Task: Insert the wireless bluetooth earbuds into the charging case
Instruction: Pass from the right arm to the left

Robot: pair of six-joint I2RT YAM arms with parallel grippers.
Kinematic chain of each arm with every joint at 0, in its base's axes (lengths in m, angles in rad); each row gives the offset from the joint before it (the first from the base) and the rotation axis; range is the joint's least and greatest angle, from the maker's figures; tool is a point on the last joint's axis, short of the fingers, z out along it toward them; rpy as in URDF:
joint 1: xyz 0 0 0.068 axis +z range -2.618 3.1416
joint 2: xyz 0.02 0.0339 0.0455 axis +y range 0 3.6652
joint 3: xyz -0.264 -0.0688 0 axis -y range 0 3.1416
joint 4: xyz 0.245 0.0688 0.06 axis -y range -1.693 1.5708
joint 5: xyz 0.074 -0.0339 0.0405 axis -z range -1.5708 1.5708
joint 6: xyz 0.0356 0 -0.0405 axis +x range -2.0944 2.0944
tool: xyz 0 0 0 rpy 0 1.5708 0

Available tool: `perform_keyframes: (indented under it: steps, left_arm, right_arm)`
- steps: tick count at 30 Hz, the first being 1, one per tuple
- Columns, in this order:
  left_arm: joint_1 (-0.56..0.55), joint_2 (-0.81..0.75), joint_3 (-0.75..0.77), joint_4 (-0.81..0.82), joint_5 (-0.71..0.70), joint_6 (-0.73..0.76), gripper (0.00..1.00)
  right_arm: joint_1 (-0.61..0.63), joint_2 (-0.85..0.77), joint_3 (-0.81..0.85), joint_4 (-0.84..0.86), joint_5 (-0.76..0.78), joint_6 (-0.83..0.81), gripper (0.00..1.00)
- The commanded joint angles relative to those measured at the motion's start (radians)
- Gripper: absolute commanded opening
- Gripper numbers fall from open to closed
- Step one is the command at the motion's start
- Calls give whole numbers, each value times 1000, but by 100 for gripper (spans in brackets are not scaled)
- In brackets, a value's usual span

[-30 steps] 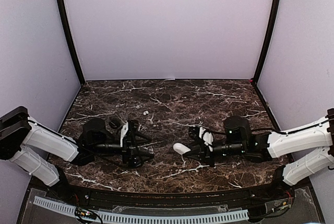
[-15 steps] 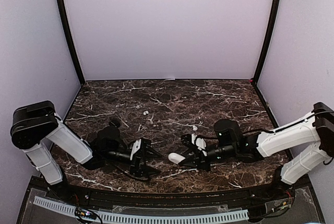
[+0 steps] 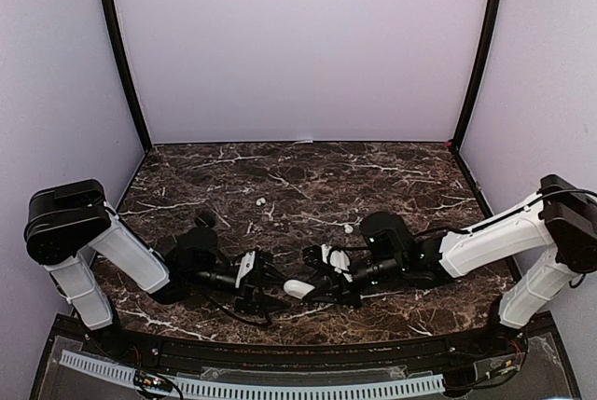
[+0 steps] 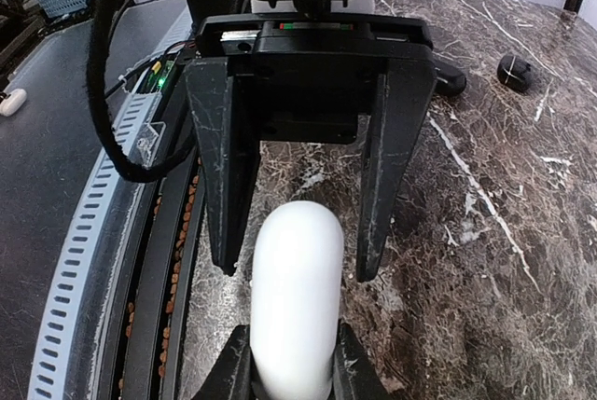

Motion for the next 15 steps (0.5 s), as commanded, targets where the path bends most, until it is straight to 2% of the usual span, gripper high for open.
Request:
perform_keyframes:
  steps: [1, 9, 15]
  left_arm:
    - [-6, -15, 10, 29, 4, 13, 59]
    - [-6, -73, -50, 78, -2, -3, 70]
    - [-6, -127, -78, 49, -66, 33, 72]
  right_arm:
    - [18, 17, 33, 18, -2, -32, 4]
    - [18, -89, -25, -16, 131, -193, 2]
    - [18, -140, -41, -26, 118, -237, 3]
